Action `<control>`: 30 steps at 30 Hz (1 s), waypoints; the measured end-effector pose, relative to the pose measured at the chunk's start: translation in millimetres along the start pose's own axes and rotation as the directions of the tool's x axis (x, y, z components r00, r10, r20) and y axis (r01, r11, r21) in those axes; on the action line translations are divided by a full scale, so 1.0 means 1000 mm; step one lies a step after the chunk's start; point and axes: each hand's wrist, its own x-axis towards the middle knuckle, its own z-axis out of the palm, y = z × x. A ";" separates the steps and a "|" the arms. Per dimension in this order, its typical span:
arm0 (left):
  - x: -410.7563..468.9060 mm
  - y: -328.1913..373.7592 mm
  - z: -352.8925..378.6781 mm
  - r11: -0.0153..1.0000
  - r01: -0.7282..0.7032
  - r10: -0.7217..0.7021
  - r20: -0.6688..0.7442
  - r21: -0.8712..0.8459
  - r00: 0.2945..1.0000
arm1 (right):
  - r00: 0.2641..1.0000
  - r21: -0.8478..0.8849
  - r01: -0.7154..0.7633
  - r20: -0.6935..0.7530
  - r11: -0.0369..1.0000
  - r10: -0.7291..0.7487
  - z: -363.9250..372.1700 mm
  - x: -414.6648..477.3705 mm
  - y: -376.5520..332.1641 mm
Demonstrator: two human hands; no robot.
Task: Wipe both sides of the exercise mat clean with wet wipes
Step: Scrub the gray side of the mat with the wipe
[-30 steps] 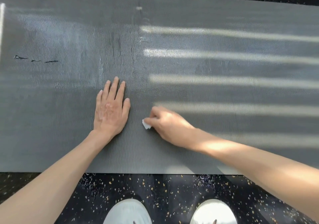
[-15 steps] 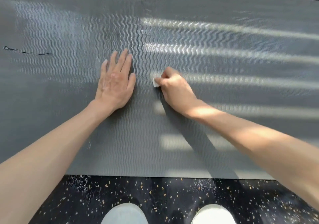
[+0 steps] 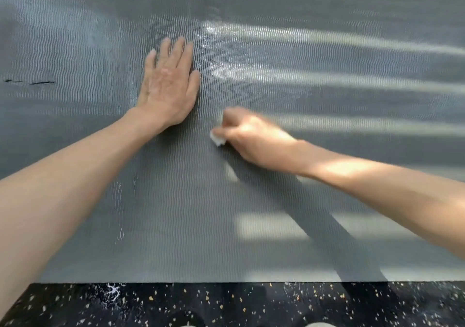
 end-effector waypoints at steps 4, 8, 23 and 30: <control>0.007 -0.009 0.004 1.000 -0.027 0.026 0.048 0.007 0.998 | 0.968 -0.026 -0.199 -0.161 0.980 0.193 0.002 0.011 0.014; 0.011 -0.013 -0.001 0.999 -0.041 0.040 -0.051 -0.023 0.998 | 0.998 0.026 -0.062 0.002 0.998 0.062 0.001 -0.003 -0.009; 0.059 -0.019 0.016 0.993 0.103 -0.104 0.013 0.051 0.994 | 0.943 -0.009 -0.276 -0.197 0.961 0.269 -0.022 0.042 0.049; 0.062 -0.020 0.017 0.993 0.115 -0.115 0.005 0.042 0.993 | 0.994 -0.024 -0.032 -0.102 0.999 0.030 -0.023 0.056 0.051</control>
